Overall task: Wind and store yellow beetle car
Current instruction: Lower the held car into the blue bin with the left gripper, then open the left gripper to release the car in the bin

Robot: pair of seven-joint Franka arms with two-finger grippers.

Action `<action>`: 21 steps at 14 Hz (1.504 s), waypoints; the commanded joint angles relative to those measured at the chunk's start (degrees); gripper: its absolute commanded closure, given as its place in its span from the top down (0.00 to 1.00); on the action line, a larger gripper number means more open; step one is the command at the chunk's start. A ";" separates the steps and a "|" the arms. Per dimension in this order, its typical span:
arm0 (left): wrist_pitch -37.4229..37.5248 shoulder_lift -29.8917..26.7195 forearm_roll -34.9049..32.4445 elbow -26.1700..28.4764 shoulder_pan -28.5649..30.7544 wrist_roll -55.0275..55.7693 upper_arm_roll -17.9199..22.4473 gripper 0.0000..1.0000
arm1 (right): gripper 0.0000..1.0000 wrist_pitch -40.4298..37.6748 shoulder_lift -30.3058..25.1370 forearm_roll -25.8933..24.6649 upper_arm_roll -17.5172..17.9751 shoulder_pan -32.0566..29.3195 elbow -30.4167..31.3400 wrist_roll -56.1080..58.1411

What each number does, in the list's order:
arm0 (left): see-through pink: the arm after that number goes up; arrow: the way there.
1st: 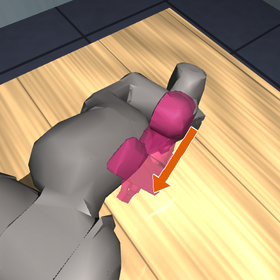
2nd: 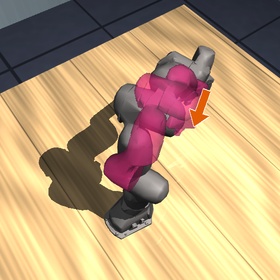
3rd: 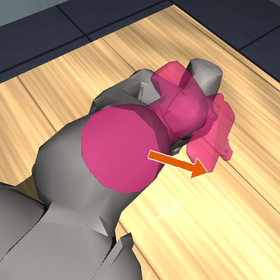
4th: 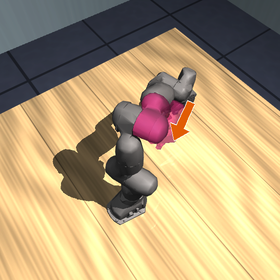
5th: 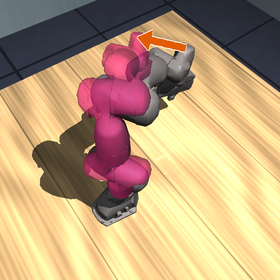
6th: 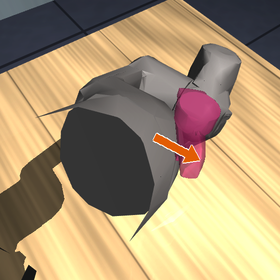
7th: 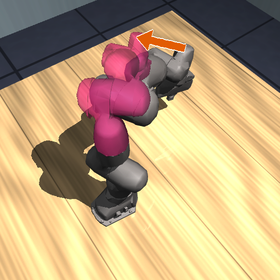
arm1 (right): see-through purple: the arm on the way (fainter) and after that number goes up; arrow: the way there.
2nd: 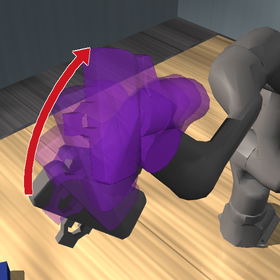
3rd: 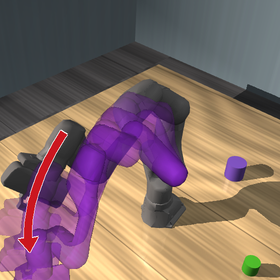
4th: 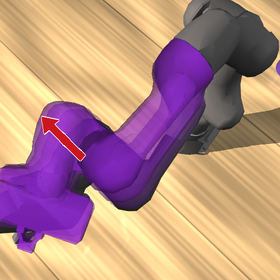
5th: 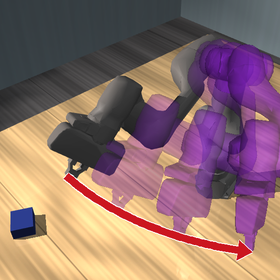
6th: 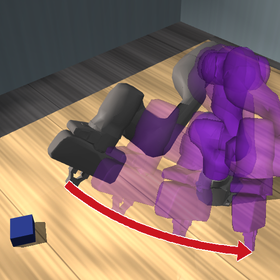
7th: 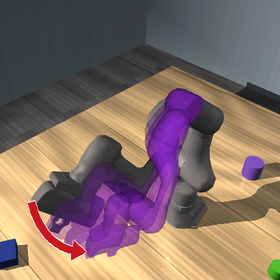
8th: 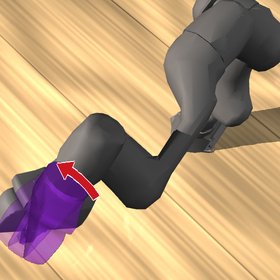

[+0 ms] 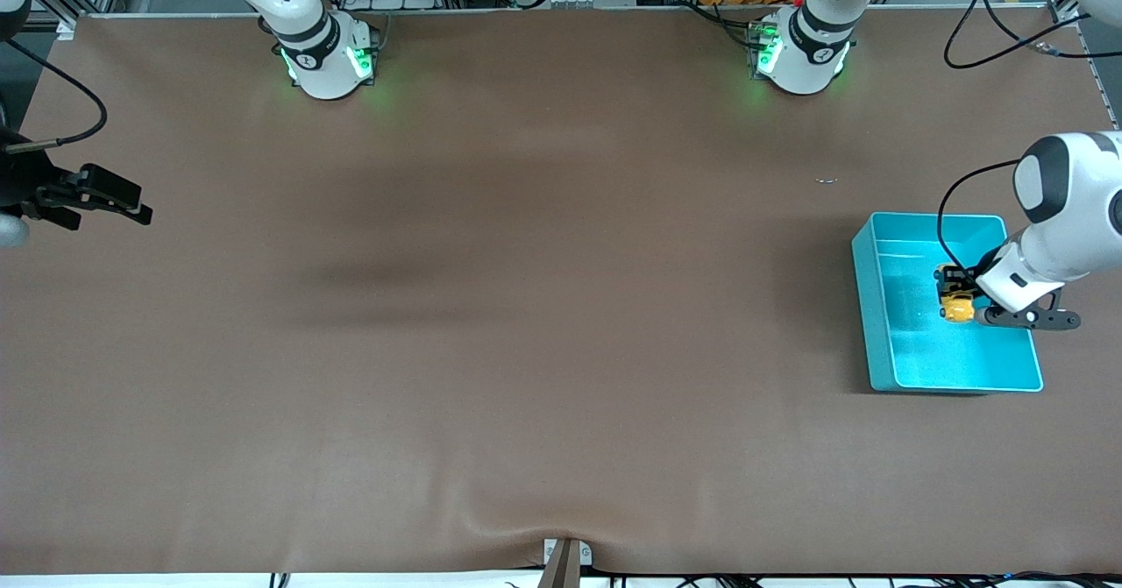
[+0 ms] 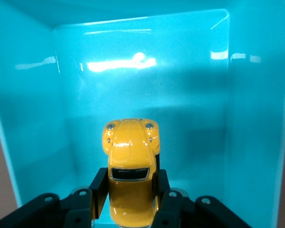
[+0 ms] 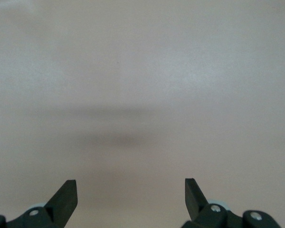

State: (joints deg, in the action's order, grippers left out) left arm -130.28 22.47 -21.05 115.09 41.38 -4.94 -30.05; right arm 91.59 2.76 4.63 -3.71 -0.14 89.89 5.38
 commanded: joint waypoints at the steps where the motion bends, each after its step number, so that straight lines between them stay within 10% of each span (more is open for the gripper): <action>1: 0.91 3.10 -1.88 -2.94 -0.16 1.07 -0.10 0.00 | 1.00 0.78 -2.67 -0.50 0.29 -0.04 2.39 -0.90; 8: 0.65 9.08 -10.76 -5.23 -1.22 9.41 0.08 0.00 | 1.00 0.34 -2.67 -0.50 0.20 -0.21 2.83 -0.72; 9: 0.65 9.17 -10.76 -5.23 -1.13 9.42 -0.01 0.10 | 1.00 0.34 -2.67 -0.50 0.20 -0.12 3.01 -0.90; 11: 0.56 9.44 -10.85 -5.14 -1.13 9.59 -0.10 0.91 | 1.00 0.61 -2.67 -0.50 0.20 -0.04 3.36 -0.90; 12: 0.65 9.09 -10.76 -5.14 -1.13 9.77 -0.19 1.00 | 1.00 0.69 -2.67 -0.50 0.20 -0.04 3.54 -0.90; 21: 7.14 -3.65 -3.48 -5.23 -1.22 9.07 -3.00 1.00 | 1.00 1.31 -3.11 -0.50 0.20 -0.04 3.89 -0.28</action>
State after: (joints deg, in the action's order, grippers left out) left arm -125.73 23.57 -27.22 108.89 40.32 4.16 -33.02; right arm 91.98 1.75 4.63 -3.71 -0.14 91.60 5.33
